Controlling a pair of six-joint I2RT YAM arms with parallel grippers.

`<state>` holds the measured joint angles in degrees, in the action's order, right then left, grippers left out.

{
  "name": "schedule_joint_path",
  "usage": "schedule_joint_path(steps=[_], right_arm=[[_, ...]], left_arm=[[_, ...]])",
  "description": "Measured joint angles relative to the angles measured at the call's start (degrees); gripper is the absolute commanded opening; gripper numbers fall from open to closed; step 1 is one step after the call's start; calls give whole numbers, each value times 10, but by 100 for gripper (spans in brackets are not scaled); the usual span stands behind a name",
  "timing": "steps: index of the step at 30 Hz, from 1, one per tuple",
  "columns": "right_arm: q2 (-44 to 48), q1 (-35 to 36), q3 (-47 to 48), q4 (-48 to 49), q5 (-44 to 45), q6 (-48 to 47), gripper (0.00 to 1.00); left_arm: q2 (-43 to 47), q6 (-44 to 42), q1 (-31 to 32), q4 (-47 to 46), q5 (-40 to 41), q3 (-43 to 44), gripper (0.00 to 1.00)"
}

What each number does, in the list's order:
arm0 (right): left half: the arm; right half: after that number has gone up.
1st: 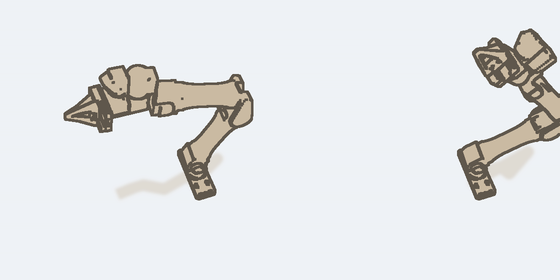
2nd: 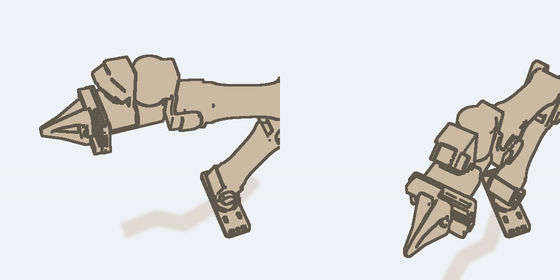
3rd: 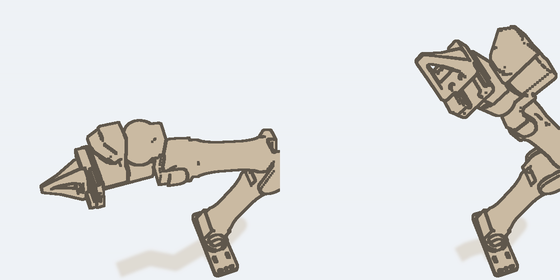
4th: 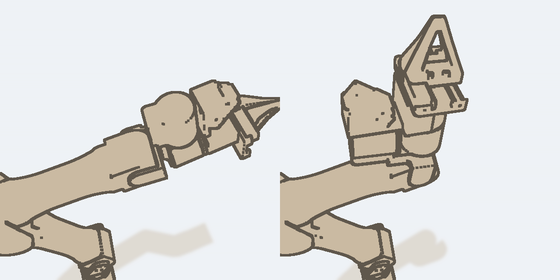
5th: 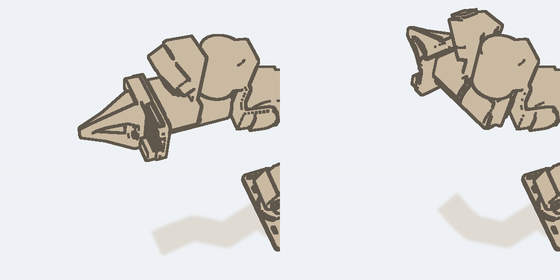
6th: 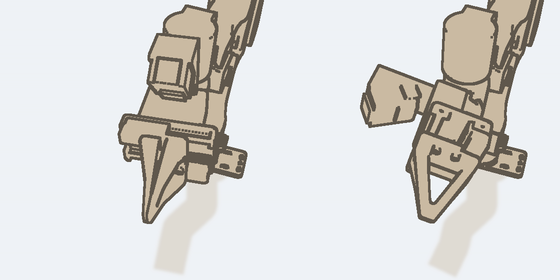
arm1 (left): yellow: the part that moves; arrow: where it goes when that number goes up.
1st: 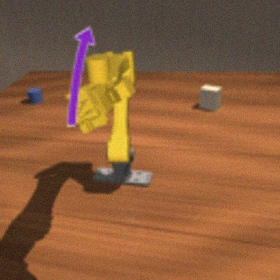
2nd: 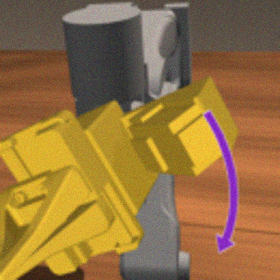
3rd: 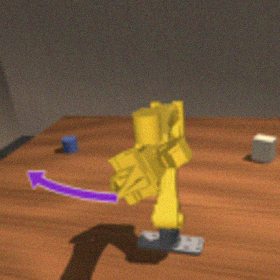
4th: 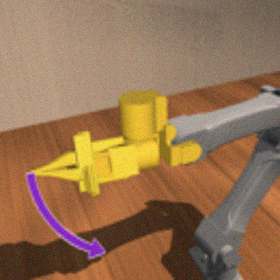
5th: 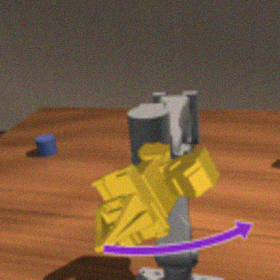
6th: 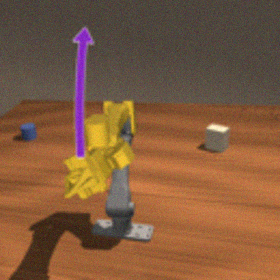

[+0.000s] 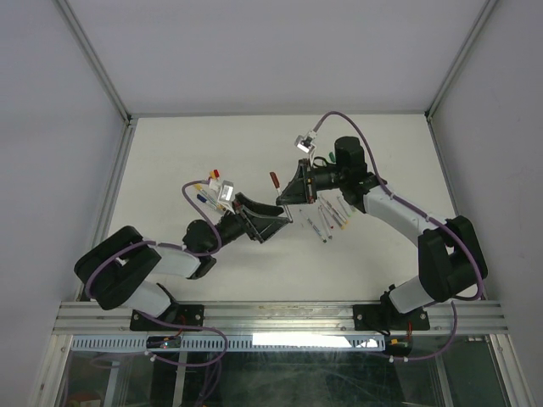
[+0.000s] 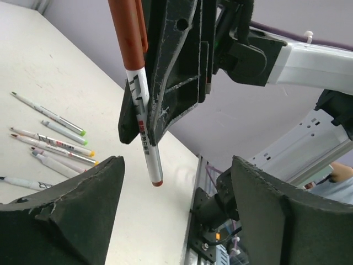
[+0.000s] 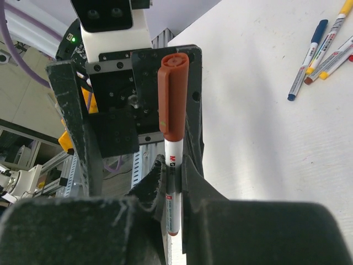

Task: Open the pen caps
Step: Pick up the pen from the center of the board, then open the pen cap from the pen.

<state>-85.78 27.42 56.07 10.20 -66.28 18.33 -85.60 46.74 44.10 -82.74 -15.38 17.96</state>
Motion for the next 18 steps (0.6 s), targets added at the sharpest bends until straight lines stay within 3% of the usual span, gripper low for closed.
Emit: schedule_joint_path(steps=[5,10,18], right_arm=[[0,-4,0,-2,-22,-8,0],[0,-1,0,-21,-47,-33,0],[-1,9,3,-35,-77,-50,0]], left_arm=[[74,-2,-44,11,-2,-29,98],[171,-18,-78,98,16,-6,99],[184,-43,-78,199,18,67,67]])
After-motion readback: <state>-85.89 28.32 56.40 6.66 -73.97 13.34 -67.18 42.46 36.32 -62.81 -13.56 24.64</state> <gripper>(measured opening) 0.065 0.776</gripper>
